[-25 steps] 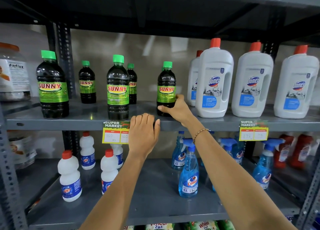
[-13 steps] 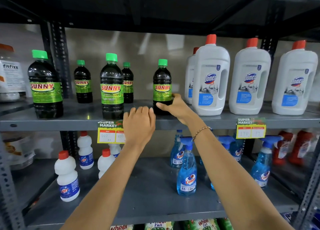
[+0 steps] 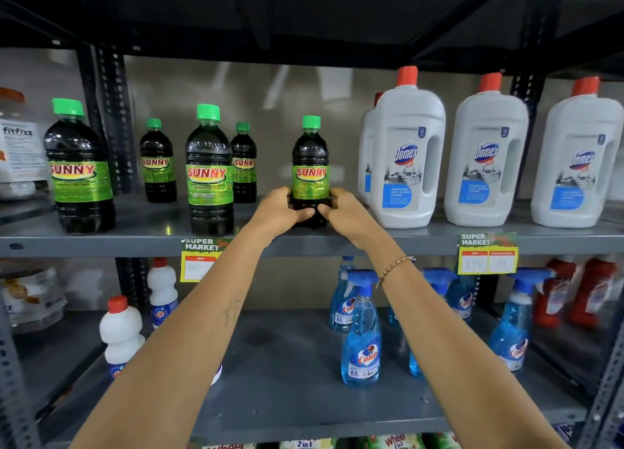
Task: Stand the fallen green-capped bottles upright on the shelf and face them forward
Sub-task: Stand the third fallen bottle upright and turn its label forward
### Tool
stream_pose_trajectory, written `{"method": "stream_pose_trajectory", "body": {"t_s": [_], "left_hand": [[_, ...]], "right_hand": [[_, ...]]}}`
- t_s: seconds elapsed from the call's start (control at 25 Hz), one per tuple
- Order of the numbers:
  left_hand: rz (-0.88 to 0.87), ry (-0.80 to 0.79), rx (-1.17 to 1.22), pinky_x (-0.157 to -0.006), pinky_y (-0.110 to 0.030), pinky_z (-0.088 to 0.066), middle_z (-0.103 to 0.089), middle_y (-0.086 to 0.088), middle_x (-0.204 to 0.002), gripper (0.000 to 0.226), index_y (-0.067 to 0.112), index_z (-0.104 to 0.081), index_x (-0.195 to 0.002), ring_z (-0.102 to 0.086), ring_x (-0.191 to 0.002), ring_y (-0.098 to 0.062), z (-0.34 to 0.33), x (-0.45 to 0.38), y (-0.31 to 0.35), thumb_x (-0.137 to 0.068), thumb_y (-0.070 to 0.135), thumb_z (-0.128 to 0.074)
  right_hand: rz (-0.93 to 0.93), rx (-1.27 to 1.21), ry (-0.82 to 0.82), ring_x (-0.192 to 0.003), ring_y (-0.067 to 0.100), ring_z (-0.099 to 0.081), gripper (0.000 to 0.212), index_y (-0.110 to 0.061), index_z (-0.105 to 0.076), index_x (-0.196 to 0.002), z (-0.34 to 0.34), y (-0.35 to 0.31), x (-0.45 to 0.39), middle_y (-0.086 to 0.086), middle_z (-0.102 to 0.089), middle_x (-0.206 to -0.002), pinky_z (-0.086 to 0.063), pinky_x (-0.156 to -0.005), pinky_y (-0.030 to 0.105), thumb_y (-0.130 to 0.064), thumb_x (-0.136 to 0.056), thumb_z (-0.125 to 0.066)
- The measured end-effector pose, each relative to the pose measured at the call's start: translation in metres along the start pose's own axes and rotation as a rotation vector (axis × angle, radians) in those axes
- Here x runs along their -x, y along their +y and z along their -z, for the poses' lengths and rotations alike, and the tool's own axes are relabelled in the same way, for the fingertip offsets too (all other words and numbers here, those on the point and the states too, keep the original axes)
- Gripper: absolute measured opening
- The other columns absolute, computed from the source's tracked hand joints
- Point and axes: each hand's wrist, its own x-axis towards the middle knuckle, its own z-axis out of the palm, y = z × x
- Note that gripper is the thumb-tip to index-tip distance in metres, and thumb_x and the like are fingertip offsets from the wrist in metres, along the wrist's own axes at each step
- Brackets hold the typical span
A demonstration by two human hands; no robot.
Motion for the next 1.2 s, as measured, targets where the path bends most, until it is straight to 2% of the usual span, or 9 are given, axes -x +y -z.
{"method": "stream_pose_trajectory", "body": {"t_s": [0.16,0.4,0.64,0.76,1.2], "left_hand": [[-0.015,0.008,0.060,-0.100,-0.033,-0.045,-0.065,-0.005,-0.120,0.057,0.007,-0.057,-0.125,-0.059,-0.113,-0.018,0.003,0.007,0.002,-0.075,0.019,-0.081],[-0.093,0.043,0.071,-0.094,-0.030,-0.048,-0.064,0.002,-0.112,0.067,0.012,-0.057,-0.123,-0.060,-0.106,-0.013,0.009,0.029,0.002,-0.066,0.032,-0.086],[-0.099,0.035,0.076,-0.083,-0.023,-0.049,-0.062,0.012,-0.100,0.061,0.018,-0.055,-0.115,-0.060,-0.096,-0.005,0.011,0.036,0.008,-0.065,0.032,-0.087],[-0.097,-0.011,0.115,-0.077,-0.020,-0.048,-0.062,0.010,-0.099,0.058,0.018,-0.053,-0.114,-0.060,-0.093,-0.005,0.013,0.038,0.009,-0.067,0.029,-0.086],[-0.088,-0.047,0.126,-0.089,-0.030,-0.051,-0.065,0.000,-0.109,0.065,0.019,-0.054,-0.116,-0.065,-0.098,-0.015,0.016,0.035,0.006,-0.062,0.035,-0.086]], "right_hand": [[0.034,0.059,-0.005,-0.112,0.026,-0.059,0.039,-0.009,-0.044,-0.133,0.002,-0.003,0.007,0.013,-0.061,-0.124,-0.047,-0.100,0.043,-0.014,-0.095,-0.050],[0.111,0.136,-0.052,-0.122,0.022,-0.053,0.039,-0.009,-0.044,-0.135,0.015,0.001,0.021,0.009,-0.056,-0.133,-0.042,-0.105,0.038,-0.016,-0.096,-0.049],[0.163,0.180,-0.051,-0.127,0.022,-0.050,0.045,-0.011,-0.038,-0.141,0.020,0.002,0.033,0.008,-0.053,-0.139,-0.041,-0.107,0.039,-0.021,-0.098,-0.047],[0.192,0.271,-0.047,-0.126,0.024,-0.052,0.047,-0.012,-0.033,-0.144,0.021,0.003,0.037,0.008,-0.053,-0.139,-0.041,-0.105,0.039,-0.024,-0.099,-0.044],[0.241,0.342,-0.030,-0.127,0.026,-0.051,0.049,-0.014,-0.030,-0.146,0.021,0.006,0.039,0.009,-0.052,-0.141,-0.041,-0.105,0.039,-0.026,-0.100,-0.042]]}}
